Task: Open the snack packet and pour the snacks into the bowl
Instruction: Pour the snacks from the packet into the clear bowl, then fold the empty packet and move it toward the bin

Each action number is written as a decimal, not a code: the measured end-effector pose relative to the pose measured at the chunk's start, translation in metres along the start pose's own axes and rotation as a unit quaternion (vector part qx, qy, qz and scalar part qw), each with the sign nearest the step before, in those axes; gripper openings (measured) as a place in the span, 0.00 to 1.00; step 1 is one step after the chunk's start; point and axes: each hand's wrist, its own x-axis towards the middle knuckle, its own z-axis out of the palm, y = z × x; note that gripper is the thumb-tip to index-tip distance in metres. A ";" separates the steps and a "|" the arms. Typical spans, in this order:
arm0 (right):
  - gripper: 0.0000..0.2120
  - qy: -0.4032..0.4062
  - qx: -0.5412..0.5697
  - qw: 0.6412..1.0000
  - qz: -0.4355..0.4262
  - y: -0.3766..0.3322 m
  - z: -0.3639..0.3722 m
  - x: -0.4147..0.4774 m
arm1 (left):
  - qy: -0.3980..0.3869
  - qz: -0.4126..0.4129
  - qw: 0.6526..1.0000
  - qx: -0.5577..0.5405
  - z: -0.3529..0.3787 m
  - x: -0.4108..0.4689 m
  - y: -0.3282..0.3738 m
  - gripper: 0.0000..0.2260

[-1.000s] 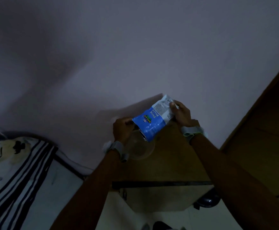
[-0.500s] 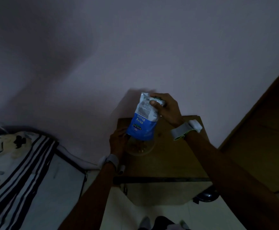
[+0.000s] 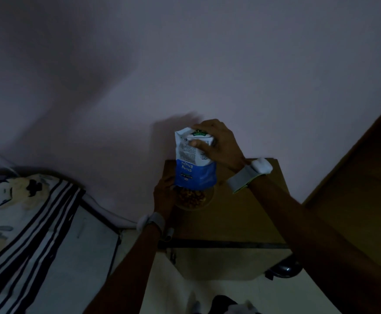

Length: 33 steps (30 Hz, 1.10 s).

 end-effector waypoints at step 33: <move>0.21 -0.009 -0.319 0.938 -0.135 0.002 -0.096 -0.035 | -0.007 0.259 0.965 -0.053 0.030 0.008 0.158 0.08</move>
